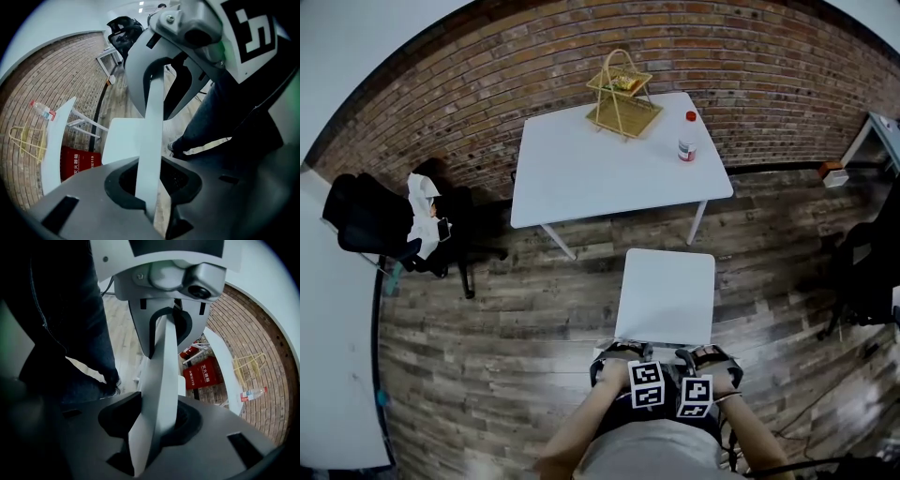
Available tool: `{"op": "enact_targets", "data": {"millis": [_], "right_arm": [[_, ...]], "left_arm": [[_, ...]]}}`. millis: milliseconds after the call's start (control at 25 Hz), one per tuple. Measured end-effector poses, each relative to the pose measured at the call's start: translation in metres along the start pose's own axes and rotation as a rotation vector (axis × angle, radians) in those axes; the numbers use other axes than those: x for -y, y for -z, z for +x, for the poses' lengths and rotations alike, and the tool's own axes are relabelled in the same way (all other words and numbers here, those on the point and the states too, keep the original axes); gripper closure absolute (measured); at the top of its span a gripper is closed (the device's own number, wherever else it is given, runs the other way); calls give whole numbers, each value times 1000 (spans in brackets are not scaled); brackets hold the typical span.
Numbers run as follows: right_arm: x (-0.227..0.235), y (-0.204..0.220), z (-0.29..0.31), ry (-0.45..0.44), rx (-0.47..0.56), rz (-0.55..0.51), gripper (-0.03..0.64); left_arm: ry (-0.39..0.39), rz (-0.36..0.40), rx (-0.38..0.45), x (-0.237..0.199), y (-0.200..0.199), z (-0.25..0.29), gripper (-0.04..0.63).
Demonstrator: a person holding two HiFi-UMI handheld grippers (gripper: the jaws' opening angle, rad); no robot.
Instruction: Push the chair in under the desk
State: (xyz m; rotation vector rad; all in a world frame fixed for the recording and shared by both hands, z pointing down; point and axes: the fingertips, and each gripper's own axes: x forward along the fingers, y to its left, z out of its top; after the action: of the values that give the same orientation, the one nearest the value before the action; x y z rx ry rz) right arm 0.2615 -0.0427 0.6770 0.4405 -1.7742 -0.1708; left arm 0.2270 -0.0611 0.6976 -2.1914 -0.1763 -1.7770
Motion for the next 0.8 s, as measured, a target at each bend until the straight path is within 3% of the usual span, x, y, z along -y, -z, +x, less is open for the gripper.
{"op": "enact_targets", "data": {"millis": [160,440,800], "right_arm": [[10,-2,6,-6,14,-62,479],[40,-11,21,-43,56,-195,465],[61,-22,35,-71,71,-177,463]], "left_arm": [[-35,-47,3,-8,5,0,505],[-67,-216,-28,-28,21,2,505],[-52,-260,-55,-49,39,6,497]]}}
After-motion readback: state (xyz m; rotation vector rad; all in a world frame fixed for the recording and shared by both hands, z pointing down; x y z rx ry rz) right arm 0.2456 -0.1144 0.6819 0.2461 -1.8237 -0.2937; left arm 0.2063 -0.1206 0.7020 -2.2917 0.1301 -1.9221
